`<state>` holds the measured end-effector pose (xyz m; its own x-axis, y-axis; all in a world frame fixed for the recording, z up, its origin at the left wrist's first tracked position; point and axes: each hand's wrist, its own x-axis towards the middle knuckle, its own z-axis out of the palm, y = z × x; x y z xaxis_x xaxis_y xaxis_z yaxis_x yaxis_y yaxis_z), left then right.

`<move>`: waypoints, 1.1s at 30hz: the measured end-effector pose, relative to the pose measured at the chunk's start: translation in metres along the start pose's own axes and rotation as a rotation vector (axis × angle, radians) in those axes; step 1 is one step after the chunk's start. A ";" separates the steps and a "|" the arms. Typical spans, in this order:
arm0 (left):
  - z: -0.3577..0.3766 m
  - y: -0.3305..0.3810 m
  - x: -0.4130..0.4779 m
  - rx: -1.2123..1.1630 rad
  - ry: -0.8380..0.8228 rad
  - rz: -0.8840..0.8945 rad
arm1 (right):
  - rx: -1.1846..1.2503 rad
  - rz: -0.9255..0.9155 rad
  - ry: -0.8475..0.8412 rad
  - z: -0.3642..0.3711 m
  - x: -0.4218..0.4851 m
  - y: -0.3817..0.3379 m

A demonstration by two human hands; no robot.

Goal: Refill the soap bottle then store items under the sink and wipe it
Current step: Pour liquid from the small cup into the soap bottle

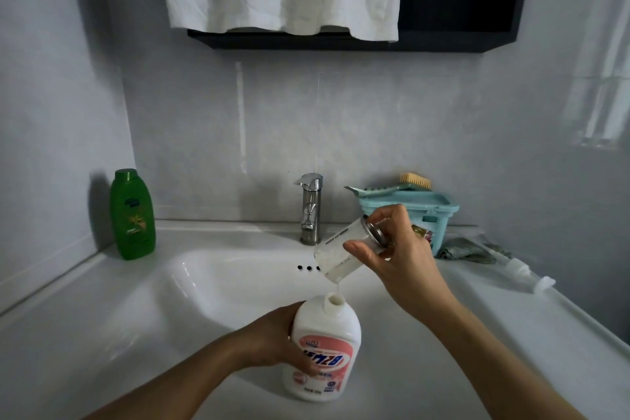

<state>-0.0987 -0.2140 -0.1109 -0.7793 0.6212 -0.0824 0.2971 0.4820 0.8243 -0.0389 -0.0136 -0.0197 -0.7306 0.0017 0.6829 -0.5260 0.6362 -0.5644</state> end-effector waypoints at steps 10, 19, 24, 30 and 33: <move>0.000 -0.001 0.001 0.018 0.010 0.001 | -0.003 -0.018 0.019 0.000 0.000 0.000; -0.001 -0.001 0.001 0.007 0.002 0.004 | -0.003 -0.010 0.010 0.000 0.000 -0.001; 0.000 -0.003 0.002 -0.002 0.000 0.006 | -0.010 0.005 -0.001 0.000 0.000 -0.002; -0.001 -0.002 0.002 -0.004 -0.008 0.002 | -0.010 0.002 -0.004 0.000 -0.001 -0.002; -0.001 -0.002 0.002 -0.002 -0.009 -0.004 | -0.003 -0.002 0.003 -0.001 -0.001 -0.003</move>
<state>-0.1011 -0.2144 -0.1123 -0.7754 0.6249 -0.0911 0.2929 0.4836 0.8249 -0.0368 -0.0148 -0.0183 -0.7283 0.0028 0.6853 -0.5260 0.6388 -0.5615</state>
